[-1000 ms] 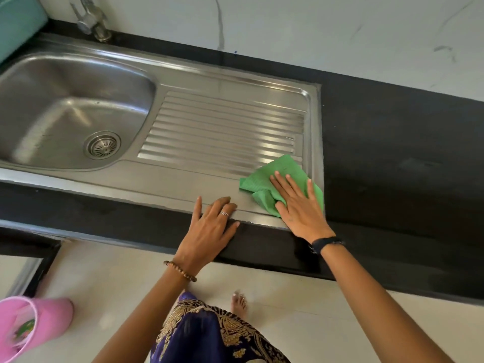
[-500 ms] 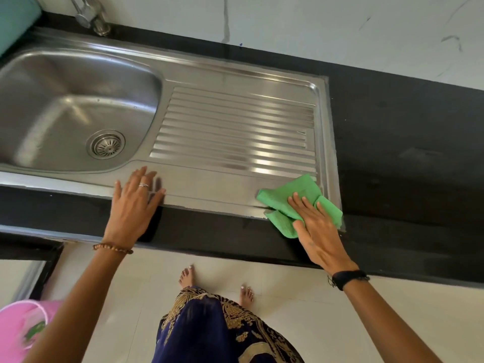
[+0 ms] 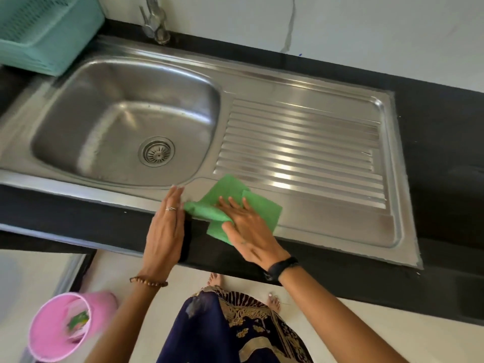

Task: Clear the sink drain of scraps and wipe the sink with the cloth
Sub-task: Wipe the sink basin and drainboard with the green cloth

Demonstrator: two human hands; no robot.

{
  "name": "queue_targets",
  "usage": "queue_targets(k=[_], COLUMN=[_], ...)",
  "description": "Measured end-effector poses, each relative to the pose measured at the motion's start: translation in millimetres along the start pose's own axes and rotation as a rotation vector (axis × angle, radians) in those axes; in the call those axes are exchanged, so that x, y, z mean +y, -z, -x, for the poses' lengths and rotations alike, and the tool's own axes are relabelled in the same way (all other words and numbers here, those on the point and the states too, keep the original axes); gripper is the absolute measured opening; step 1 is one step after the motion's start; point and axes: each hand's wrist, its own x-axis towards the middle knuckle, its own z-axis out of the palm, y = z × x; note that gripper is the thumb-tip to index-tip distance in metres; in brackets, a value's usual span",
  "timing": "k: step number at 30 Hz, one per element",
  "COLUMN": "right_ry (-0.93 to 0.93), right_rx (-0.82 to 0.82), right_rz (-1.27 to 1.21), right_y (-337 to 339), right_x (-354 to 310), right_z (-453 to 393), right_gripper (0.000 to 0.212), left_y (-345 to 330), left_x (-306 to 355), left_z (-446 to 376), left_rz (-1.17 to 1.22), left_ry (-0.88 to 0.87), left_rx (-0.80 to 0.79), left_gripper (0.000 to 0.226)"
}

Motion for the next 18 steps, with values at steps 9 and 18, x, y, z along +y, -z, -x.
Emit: queue_targets(k=[9,18], right_ry=[-0.550,-0.406], right_rx=[0.335,0.776], right_rz=[-1.479,-1.557], right_y=[37.0,132.0], right_x=[-2.4,66.8], right_z=[-14.0,59.3], right_gripper=[0.023,0.025], left_y=[29.0,-66.1], left_x=[9.4,113.3], left_z=[-23.6,-40.7], left_rz=[0.130,-0.052], left_ry=[-0.129,-0.482], left_rx=[0.009,-0.375], left_gripper=[0.050,0.060])
